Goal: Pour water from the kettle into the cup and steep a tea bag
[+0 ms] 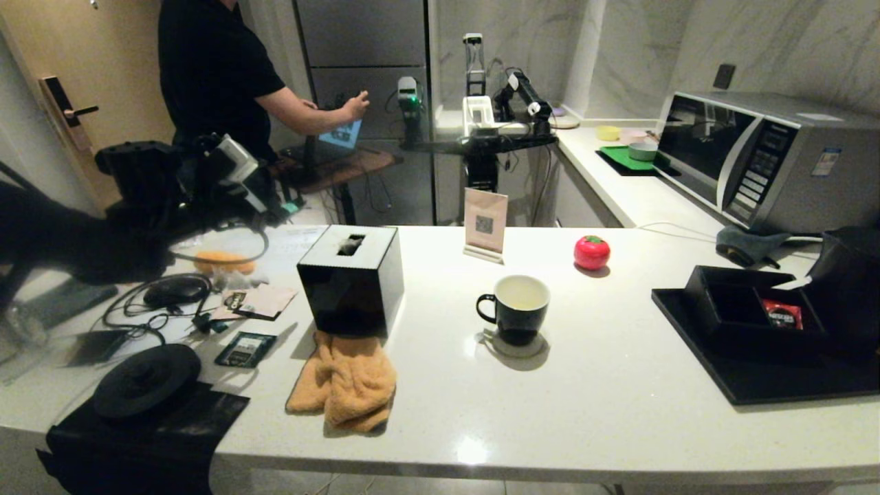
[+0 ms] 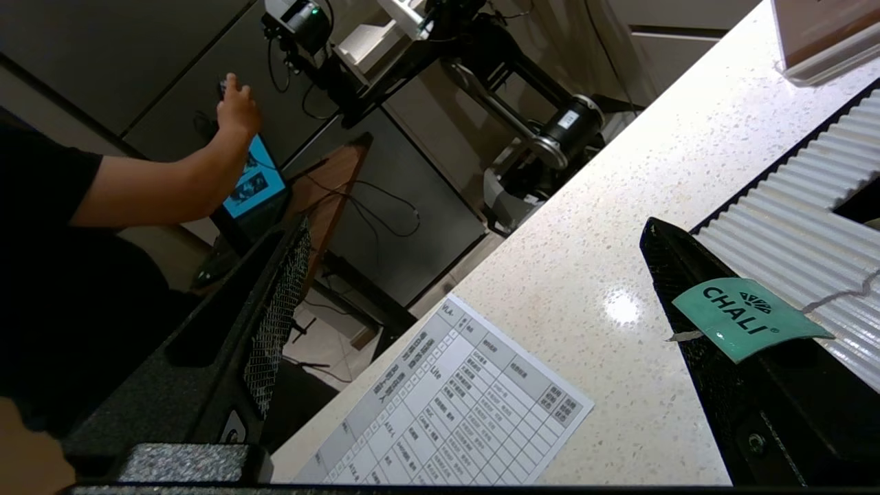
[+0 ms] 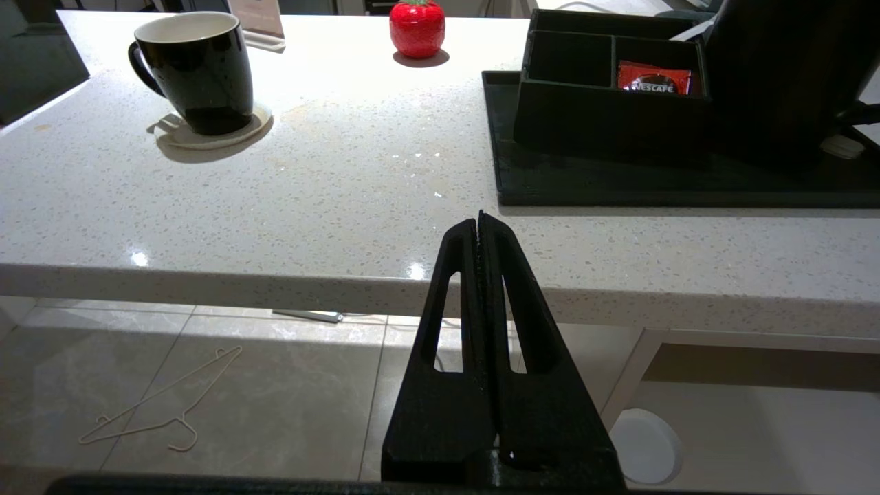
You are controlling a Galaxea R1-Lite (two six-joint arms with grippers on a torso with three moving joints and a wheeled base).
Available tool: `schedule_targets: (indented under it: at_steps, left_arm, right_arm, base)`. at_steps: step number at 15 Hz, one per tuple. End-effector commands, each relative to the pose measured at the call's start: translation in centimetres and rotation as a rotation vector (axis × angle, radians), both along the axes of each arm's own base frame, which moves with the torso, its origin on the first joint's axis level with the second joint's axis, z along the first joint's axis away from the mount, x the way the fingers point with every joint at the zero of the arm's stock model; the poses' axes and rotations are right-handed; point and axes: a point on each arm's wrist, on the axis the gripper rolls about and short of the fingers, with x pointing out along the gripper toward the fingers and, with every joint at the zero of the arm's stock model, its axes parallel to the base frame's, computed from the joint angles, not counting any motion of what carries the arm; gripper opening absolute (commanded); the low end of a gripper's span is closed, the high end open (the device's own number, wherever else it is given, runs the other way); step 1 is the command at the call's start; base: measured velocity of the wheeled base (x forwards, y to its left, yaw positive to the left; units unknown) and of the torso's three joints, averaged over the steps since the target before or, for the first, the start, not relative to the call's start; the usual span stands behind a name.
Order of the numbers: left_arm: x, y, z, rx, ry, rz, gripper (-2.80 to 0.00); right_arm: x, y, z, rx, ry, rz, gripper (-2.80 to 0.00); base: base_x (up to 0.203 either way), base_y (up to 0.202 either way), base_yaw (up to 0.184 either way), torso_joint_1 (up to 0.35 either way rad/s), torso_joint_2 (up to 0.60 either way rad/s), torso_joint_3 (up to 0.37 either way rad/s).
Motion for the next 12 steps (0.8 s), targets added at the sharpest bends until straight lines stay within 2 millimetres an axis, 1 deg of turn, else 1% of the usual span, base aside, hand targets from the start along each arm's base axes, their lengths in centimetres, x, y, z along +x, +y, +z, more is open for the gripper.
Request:
schedule_targets:
  at_steps: [1,7,12]
  left_arm:
    - [-0.1,0.4,0.2,0.004,-0.010,0.006,0.00]
    - [-0.4,1.7,0.3,0.005,-0.013,0.036,0.00]
    - [-0.3,1.3,0.3,0.014,-0.017,0.023,0.00]
  right_arm:
    - [0.0,0.0,0.0,-0.001,0.001,0.001,-2.80]
    - [0.0,0.0,0.0,-0.001,0.001,0.001,-2.80]
    - [0.0,0.0,0.0,-0.001,0.001,0.001,-2.80]
  base:
    - [0.000,0.000,0.000,0.000,0.00,0.000]
    - [0.000,0.000,0.000,0.000,0.00,0.000]
    - [0.000,0.000,0.000,0.000,0.00,0.000]
